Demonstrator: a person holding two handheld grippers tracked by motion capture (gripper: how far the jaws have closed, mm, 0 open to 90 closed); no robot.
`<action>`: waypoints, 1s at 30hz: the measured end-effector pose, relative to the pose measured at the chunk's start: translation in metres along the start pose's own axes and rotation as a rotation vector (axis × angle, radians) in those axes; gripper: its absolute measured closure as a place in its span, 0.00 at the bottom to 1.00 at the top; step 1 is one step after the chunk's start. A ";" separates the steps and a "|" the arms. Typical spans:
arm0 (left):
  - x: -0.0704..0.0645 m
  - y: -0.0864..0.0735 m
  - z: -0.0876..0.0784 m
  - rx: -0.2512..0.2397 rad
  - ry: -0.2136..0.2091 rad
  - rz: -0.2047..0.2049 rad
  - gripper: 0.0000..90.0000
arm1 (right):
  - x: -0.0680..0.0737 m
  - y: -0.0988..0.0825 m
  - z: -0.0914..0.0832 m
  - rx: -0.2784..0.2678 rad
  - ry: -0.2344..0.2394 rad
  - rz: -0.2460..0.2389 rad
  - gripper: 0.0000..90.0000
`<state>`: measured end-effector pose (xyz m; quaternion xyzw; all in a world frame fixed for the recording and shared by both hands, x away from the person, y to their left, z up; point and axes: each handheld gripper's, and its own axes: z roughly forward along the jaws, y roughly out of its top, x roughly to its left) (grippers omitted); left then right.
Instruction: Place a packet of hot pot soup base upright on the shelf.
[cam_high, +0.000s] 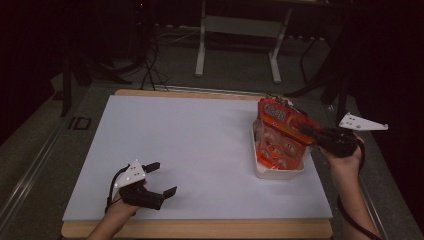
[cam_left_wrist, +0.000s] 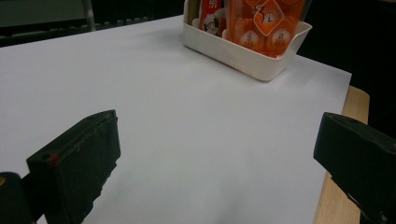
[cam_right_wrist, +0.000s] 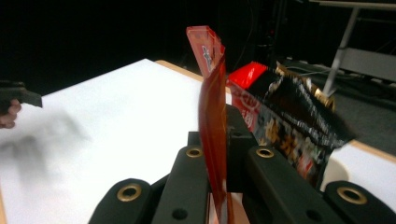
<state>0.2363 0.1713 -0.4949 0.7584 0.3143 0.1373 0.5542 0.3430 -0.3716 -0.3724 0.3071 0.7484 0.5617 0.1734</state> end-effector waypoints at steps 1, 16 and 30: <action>0.000 0.000 0.000 0.000 -0.001 0.000 0.01 | -0.001 -0.002 -0.001 -0.003 0.001 0.006 1.00; 0.000 -0.002 0.002 0.009 -0.007 -0.001 0.01 | 0.004 0.007 -0.014 -0.043 -0.051 0.012 0.80; -0.003 -0.003 0.004 0.012 -0.018 0.009 0.01 | 0.032 0.033 -0.012 -0.043 -0.031 -0.019 0.59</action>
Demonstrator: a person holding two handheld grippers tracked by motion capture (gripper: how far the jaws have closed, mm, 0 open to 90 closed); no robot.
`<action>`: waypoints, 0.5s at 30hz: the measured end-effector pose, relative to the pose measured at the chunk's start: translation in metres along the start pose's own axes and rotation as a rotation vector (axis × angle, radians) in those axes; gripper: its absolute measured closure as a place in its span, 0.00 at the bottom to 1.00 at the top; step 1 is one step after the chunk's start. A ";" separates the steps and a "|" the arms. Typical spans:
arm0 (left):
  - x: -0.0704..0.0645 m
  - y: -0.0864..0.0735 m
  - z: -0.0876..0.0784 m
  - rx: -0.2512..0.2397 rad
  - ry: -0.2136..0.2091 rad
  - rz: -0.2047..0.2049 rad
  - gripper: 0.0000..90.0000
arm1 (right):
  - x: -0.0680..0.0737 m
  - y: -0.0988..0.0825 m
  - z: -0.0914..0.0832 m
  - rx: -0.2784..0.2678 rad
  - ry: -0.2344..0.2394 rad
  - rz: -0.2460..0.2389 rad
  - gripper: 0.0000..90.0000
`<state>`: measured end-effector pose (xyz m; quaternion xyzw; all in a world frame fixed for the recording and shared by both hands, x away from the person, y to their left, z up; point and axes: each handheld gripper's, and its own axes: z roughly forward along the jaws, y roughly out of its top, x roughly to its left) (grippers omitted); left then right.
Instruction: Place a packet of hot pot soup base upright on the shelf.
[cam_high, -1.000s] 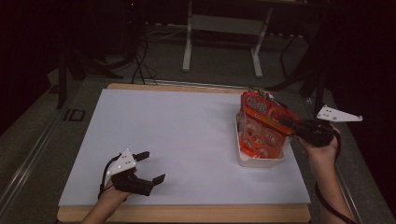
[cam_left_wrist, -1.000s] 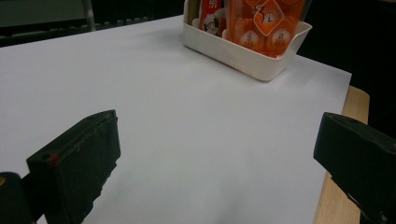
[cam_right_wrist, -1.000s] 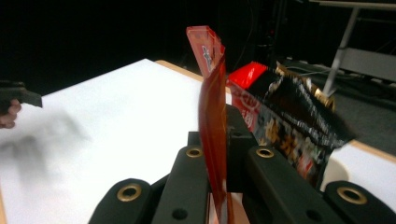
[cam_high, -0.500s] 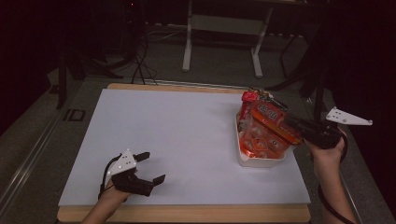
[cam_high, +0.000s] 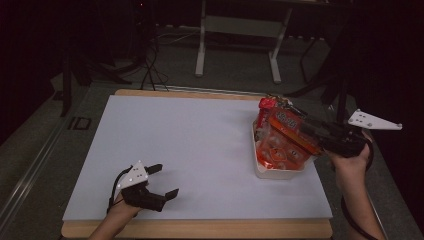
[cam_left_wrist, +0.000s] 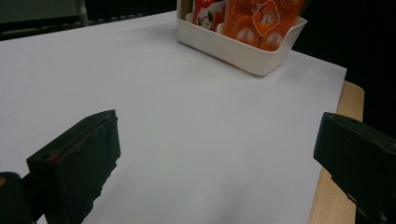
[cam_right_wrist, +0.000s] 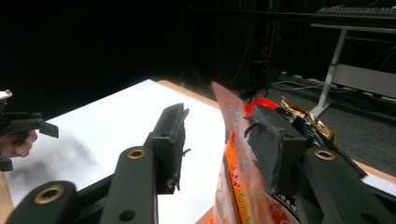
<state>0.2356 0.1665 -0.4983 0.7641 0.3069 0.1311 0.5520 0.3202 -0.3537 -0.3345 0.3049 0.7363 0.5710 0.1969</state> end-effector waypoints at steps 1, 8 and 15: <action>0.000 0.000 0.000 -0.003 0.002 0.003 0.01 | 0.003 0.001 0.001 0.004 0.011 -0.002 0.57; -0.001 0.000 -0.001 -0.006 0.007 0.012 0.01 | 0.022 0.008 0.008 0.002 0.033 -0.017 0.42; -0.002 0.001 -0.002 -0.018 0.002 0.004 0.01 | 0.041 0.012 0.016 -0.029 0.085 -0.013 0.31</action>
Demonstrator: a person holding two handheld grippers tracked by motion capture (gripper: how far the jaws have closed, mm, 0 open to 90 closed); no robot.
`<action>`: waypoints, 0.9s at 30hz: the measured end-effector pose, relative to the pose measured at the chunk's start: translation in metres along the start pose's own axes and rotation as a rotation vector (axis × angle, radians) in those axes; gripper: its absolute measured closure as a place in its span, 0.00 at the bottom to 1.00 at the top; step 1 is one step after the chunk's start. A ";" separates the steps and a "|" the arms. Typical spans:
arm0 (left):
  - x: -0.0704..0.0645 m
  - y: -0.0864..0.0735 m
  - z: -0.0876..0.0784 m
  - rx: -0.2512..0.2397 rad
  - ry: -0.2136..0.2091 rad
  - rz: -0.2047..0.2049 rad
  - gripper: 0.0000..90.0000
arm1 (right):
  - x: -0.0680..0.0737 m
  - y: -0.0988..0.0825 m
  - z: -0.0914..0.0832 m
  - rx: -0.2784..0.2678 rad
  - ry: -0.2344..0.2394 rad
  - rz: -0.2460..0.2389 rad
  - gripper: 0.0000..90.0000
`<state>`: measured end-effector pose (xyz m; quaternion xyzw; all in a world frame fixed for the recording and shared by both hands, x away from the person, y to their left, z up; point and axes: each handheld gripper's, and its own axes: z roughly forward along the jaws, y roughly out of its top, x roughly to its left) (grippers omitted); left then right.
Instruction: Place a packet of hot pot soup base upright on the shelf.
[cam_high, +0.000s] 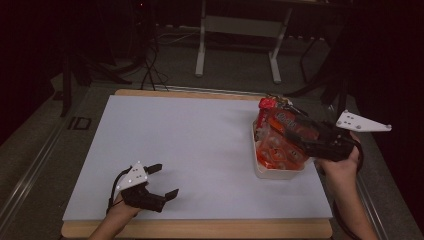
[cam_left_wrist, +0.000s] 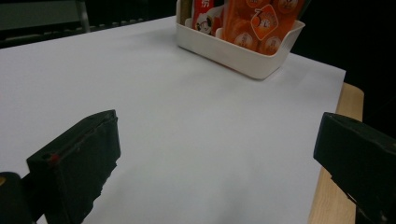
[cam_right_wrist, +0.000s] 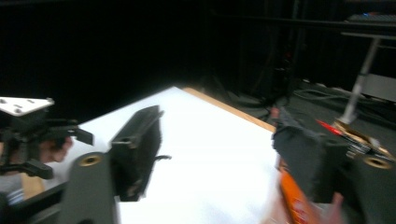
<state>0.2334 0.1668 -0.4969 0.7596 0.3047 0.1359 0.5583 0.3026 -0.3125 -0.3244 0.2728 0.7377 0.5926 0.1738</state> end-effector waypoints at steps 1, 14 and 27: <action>0.000 0.000 0.000 -0.001 0.000 0.001 0.01 | 0.003 -0.001 0.002 -0.006 0.000 -0.002 0.28; -0.001 0.000 0.000 0.000 0.004 0.009 0.01 | 0.025 -0.025 0.036 0.057 0.144 -0.001 0.14; -0.002 0.000 0.000 -0.005 0.002 0.005 0.01 | 0.034 -0.069 0.058 0.099 0.192 0.025 0.12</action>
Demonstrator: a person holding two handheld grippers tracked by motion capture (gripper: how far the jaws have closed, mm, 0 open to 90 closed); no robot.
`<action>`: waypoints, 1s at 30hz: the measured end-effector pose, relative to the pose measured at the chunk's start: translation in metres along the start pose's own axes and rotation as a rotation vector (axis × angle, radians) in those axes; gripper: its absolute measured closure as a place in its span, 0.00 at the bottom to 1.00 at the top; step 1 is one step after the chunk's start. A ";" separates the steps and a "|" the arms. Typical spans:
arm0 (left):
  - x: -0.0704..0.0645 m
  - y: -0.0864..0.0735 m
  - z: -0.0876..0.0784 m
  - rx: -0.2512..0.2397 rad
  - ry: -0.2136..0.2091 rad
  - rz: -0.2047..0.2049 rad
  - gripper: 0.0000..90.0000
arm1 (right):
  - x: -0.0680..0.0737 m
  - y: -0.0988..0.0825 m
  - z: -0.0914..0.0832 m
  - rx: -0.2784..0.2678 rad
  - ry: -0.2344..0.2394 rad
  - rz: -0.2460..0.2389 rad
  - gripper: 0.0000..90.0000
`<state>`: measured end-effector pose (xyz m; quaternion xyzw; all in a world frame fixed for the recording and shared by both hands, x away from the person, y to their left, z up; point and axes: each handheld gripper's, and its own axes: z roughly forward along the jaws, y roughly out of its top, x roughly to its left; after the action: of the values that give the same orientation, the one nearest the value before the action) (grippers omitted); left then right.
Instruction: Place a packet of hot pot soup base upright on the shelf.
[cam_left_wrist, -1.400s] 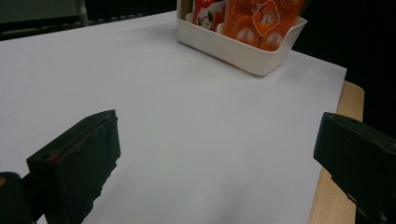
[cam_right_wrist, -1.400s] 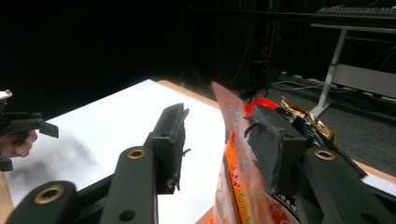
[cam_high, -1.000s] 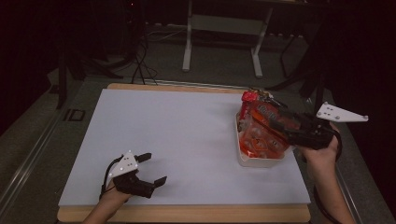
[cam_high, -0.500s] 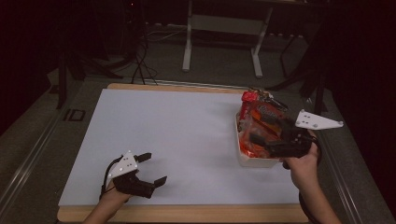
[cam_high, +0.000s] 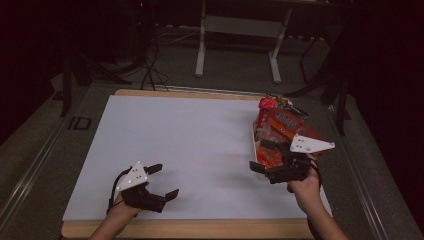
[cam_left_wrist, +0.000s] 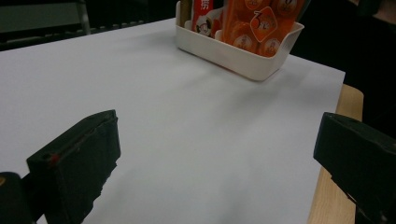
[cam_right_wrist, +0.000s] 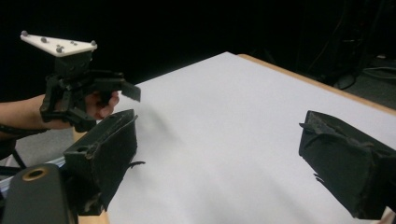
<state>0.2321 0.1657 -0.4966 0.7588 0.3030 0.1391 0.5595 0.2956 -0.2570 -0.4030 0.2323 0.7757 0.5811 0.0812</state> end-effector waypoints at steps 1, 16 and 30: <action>0.000 0.000 0.000 0.001 -0.001 0.002 0.01 | 0.000 -0.002 0.001 0.009 -0.002 -0.002 0.12; -0.002 -0.001 -0.001 0.005 0.000 0.009 0.01 | -0.003 -0.037 -0.005 0.047 -0.046 0.005 0.13; -0.002 -0.001 -0.003 0.004 0.002 0.016 0.01 | 0.000 -0.062 -0.003 0.115 -0.012 0.002 0.13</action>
<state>0.2286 0.1674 -0.4964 0.7623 0.2976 0.1439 0.5564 0.2774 -0.2730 -0.4606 0.2407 0.8070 0.5344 0.0720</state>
